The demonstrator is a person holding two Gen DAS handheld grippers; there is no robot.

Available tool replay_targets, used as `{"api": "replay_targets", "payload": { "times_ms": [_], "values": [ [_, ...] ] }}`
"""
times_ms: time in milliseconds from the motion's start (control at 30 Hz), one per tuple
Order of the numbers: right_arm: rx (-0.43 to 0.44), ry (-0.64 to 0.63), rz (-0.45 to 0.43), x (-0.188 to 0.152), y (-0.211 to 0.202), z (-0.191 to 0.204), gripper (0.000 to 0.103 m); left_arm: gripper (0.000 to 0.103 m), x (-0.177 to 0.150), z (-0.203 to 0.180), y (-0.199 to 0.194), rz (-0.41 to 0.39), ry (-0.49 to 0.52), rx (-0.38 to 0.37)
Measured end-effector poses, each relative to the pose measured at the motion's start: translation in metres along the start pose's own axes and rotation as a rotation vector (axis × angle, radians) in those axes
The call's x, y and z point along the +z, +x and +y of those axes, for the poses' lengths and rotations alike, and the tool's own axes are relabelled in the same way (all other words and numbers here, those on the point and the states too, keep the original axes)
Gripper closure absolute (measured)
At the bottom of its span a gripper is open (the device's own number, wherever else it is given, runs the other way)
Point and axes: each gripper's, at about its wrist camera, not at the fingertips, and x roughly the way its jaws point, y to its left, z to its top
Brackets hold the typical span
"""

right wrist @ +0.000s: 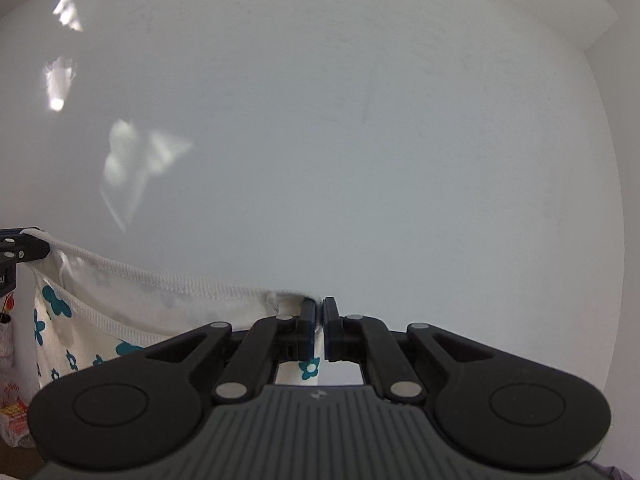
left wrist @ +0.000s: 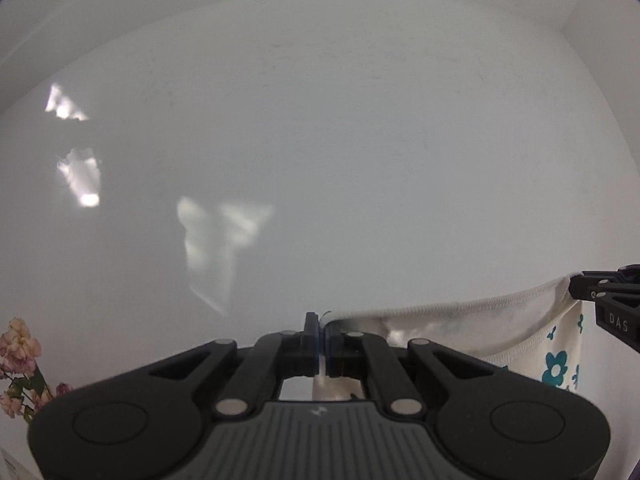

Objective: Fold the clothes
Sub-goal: 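Grasp the hem with both grippers and lift the dress up off the table, then lay the lifted dress back down flat and open both grippers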

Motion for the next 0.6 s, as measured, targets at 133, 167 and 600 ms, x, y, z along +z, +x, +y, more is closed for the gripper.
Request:
{"api": "replay_targets", "payload": {
  "times_ms": [133, 167, 600],
  "values": [
    [0.003, -0.083, -0.046, -0.013, -0.023, -0.004, 0.1, 0.101, -0.016, -0.007, -0.041, -0.02, 0.093, -0.025],
    [0.012, -0.108, -0.041, -0.024, -0.032, -0.004, 0.1, 0.101, -0.029, -0.012, -0.056, -0.005, 0.132, -0.031],
    [0.397, -0.245, 0.476, -0.309, -0.273, -0.016, 0.101, 0.101, -0.337, -0.036, -0.334, 0.613, 0.248, -0.403]
  ]
}}
